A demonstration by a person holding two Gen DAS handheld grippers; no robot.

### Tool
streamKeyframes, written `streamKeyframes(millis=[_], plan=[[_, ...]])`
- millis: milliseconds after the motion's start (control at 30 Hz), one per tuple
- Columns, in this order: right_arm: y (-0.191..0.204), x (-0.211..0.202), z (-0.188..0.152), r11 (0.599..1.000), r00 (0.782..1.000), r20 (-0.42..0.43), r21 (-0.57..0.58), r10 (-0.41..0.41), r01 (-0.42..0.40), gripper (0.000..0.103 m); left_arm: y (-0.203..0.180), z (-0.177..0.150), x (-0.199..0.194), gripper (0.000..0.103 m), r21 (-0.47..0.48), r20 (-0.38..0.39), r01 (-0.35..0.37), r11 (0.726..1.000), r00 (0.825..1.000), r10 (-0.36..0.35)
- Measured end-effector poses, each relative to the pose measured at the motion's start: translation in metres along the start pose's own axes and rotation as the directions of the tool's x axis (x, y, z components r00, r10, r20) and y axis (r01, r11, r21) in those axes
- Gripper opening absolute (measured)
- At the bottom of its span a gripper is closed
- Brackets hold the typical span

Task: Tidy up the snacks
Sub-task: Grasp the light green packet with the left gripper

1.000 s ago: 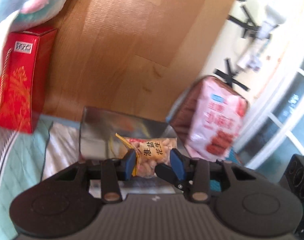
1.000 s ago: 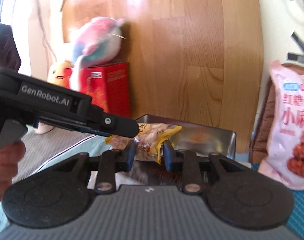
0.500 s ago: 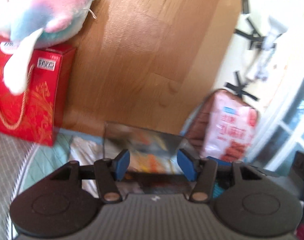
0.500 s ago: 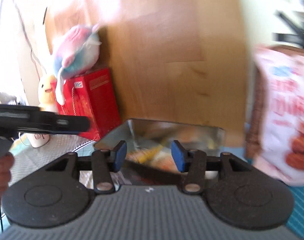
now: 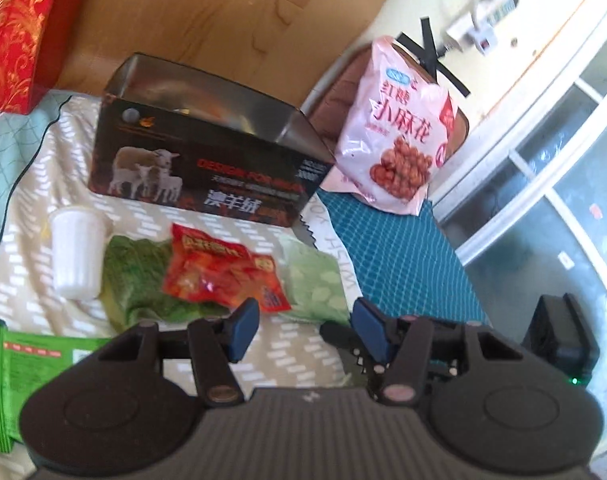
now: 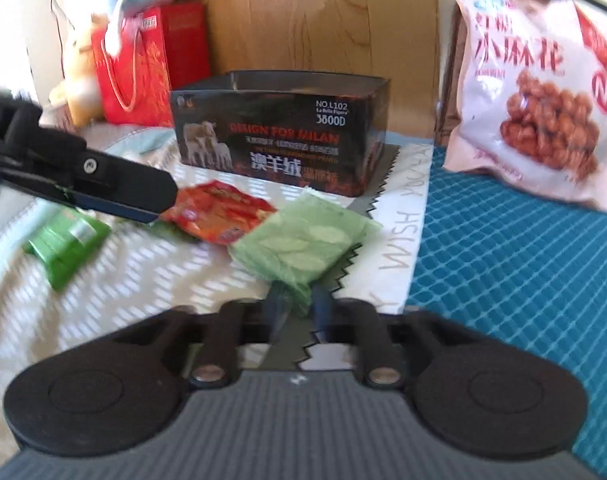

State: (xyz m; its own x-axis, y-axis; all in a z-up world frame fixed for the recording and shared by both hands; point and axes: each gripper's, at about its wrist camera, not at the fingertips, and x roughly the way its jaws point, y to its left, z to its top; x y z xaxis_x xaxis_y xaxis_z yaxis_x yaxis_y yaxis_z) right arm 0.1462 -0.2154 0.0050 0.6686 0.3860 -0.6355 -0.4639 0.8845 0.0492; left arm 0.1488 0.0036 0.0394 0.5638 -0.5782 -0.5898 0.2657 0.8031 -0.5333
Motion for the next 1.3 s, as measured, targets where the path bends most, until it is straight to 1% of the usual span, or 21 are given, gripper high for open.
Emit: streamKeyframes(millis=[67, 100, 167, 200, 233, 267, 300, 367, 400, 467, 567, 667, 700, 733, 800, 833, 967, 1033, 1133, 1200, 1300], plan=[[-0.005, -0.006, -0.002, 0.998, 0.998, 0.004, -0.029, -0.055, 0.055, 0.007, -0.005, 0.0, 0.001, 0.053, 0.018, 0.0, -0.008, 1.0, 1.0, 0.008], [-0.011, -0.009, -0.004, 0.993, 0.994, 0.017, -0.049, -0.107, 0.108, 0.006, -0.006, 0.002, 0.001, 0.053, 0.025, 0.002, -0.013, 1.0, 1.0, 0.013], [-0.031, -0.016, -0.008, 0.97, 0.971, 0.047, -0.05, -0.235, 0.237, 0.006, -0.011, 0.007, 0.006, 0.053, 0.039, 0.004, -0.028, 0.999, 1.0, 0.028], [-0.046, -0.019, -0.009, 0.951, 0.951, 0.054, -0.022, -0.306, 0.307, 0.006, -0.013, 0.011, 0.009, 0.053, 0.046, 0.006, -0.035, 0.998, 0.999, 0.035], [-0.059, -0.022, -0.009, 0.934, 0.932, 0.054, 0.016, -0.357, 0.357, 0.008, -0.015, 0.017, 0.013, 0.054, 0.056, 0.007, -0.043, 0.997, 0.999, 0.043], [-0.071, -0.029, -0.01, 0.931, 0.93, 0.054, 0.065, -0.364, 0.36, 0.01, -0.017, 0.022, 0.019, 0.054, 0.071, 0.009, -0.053, 0.996, 0.999, 0.052], [-0.08, -0.039, -0.012, 0.941, 0.944, 0.058, 0.12, -0.324, 0.315, 0.01, -0.02, 0.028, 0.025, 0.057, 0.09, 0.011, -0.064, 0.994, 0.998, 0.063], [-0.084, -0.054, -0.015, 0.968, 0.982, 0.083, 0.198, -0.171, 0.151, 0.015, -0.027, 0.037, 0.041, 0.062, 0.145, 0.027, -0.116, 0.983, 0.993, 0.113], [-0.079, -0.057, -0.016, 0.976, 0.991, 0.088, 0.203, -0.101, 0.082, 0.018, -0.031, 0.042, 0.049, 0.062, 0.173, 0.036, -0.143, 0.974, 0.99, 0.139], [-0.061, -0.058, -0.018, 0.987, 0.996, 0.092, 0.161, -0.003, -0.012, 0.029, -0.037, 0.048, 0.067, 0.062, 0.23, 0.026, -0.162, 0.96, 0.987, 0.16], [-0.029, -0.042, -0.013, 0.995, 0.995, 0.069, 0.07, 0.073, -0.077, 0.035, -0.041, 0.053, 0.091, 0.061, 0.279, -0.015, -0.156, 0.948, 0.986, 0.166], [-0.012, -0.018, -0.009, 0.996, 0.996, 0.011, 0.03, 0.084, -0.085, 0.037, -0.041, 0.053, 0.107, 0.056, 0.291, -0.066, -0.126, 0.948, 0.986, 0.151], [-0.01, -0.012, -0.008, 0.995, 0.995, -0.003, 0.032, 0.1, -0.1, 0.037, -0.04, 0.051, 0.111, 0.05, 0.283, -0.092, -0.107, 0.953, 0.986, 0.138], [-0.007, -0.009, -0.009, 0.994, 0.995, -0.005, 0.028, 0.102, -0.102, 0.036, -0.04, 0.049, 0.113, 0.048, 0.28, -0.104, -0.107, 0.954, 0.985, 0.141], [-0.007, -0.007, -0.007, 0.999, 0.999, 0.015, 0.005, 0.047, -0.047, 0.035, -0.041, 0.043, 0.112, 0.046, 0.287, -0.106, -0.119, 0.95, 0.982, 0.156], [-0.012, -0.008, -0.006, 1.0, 0.999, 0.029, 0.016, 0.014, -0.014, 0.035, -0.041, 0.042, 0.11, 0.046, 0.274, -0.117, -0.105, 0.956, 0.983, 0.142], [-0.046, -0.018, -0.007, 0.992, 0.997, 0.061, 0.113, -0.055, 0.048, 0.037, -0.044, 0.038, 0.098, 0.046, 0.222, -0.168, 0.002, 0.975, 0.985, 0.036], [-0.052, -0.025, -0.008, 0.991, 0.996, 0.068, 0.126, -0.056, 0.047, 0.037, -0.049, 0.037, 0.095, 0.052, 0.241, -0.137, -0.022, 0.97, 0.989, 0.057], [-0.053, -0.029, -0.009, 0.993, 0.995, 0.069, 0.101, -0.065, 0.058, 0.038, -0.048, 0.039, 0.096, 0.054, 0.236, -0.087, -0.091, 0.967, 0.99, 0.114], [-0.054, -0.027, -0.01, 0.995, 0.996, 0.065, 0.085, -0.054, 0.048, 0.038, -0.044, 0.041, 0.098, 0.053, 0.211, -0.096, -0.093, 0.973, 0.989, 0.115], [-0.052, -0.012, -0.005, 0.998, 0.998, 0.052, 0.049, -0.045, 0.042, 0.038, -0.038, 0.038, 0.109, 0.047, 0.186, -0.151, -0.093, 0.978, 0.981, 0.122]])
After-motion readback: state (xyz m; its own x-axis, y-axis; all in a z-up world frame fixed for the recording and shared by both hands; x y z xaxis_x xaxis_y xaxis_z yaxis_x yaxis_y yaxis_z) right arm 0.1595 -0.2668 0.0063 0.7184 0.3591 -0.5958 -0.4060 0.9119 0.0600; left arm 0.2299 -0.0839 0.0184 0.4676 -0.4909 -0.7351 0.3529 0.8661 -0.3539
